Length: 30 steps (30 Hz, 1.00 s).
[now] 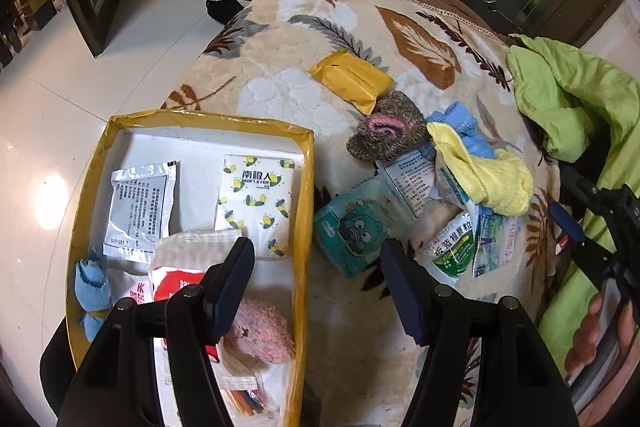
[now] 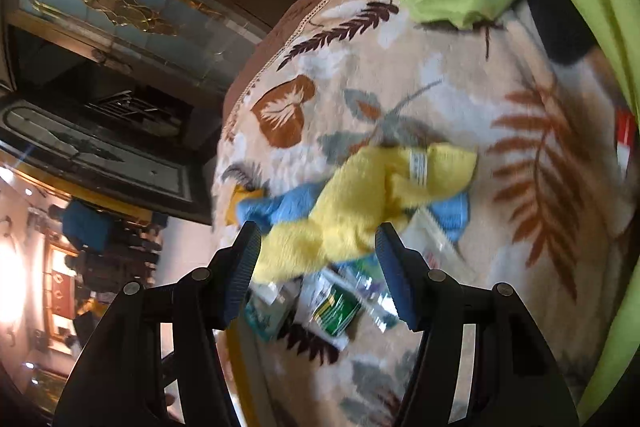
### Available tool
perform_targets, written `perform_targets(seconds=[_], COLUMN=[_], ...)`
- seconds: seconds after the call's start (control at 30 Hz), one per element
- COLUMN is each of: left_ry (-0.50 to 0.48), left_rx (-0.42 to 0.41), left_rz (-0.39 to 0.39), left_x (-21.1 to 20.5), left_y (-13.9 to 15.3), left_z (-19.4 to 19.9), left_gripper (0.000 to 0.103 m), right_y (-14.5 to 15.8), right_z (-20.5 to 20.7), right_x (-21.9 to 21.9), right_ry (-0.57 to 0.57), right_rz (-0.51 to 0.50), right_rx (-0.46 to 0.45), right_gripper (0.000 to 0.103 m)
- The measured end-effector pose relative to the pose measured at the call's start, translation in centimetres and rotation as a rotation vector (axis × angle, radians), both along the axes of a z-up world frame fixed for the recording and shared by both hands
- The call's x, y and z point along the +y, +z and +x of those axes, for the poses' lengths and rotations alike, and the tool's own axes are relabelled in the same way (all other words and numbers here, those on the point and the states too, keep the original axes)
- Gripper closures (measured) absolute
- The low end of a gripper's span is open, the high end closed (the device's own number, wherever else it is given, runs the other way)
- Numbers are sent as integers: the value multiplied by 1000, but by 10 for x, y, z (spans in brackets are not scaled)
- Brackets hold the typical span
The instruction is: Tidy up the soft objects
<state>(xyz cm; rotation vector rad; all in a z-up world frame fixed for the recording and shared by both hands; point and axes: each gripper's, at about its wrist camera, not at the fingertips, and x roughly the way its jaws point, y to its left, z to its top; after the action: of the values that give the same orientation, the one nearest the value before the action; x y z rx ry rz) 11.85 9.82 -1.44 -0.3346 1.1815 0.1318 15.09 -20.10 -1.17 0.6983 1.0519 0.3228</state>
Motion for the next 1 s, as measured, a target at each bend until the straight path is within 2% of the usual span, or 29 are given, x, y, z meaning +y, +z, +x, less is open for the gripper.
perform_targets(seconds=[0.4,0.63,0.7,0.73,0.83,1.0], left_ry=[-19,-46,-58,-63,-74,-120], left_rx=[-3,-16,-13,-13,-16,-39], left_rz=[-2,-2,9,9,4,-7], left_x=[-4,-13,-18,-20,-25,-42], left_y=[1,7,7,6,6,9], left_z=[20,42,48,51,64,90], left_gripper=[37,37,37,37,37,37], right_y=[-24,-40,-42,-41,-39,-28], right_z=[31,40,38,37,29,15], right_x=[23,27,30,32,32,26], right_ry=[14,39,80,91,114,150], right_rz=[-140,-143,-149,-167,-196,-229], right_rx=[66,99,72,60,17,-58], right_gripper=[43,43,46,54,60,63])
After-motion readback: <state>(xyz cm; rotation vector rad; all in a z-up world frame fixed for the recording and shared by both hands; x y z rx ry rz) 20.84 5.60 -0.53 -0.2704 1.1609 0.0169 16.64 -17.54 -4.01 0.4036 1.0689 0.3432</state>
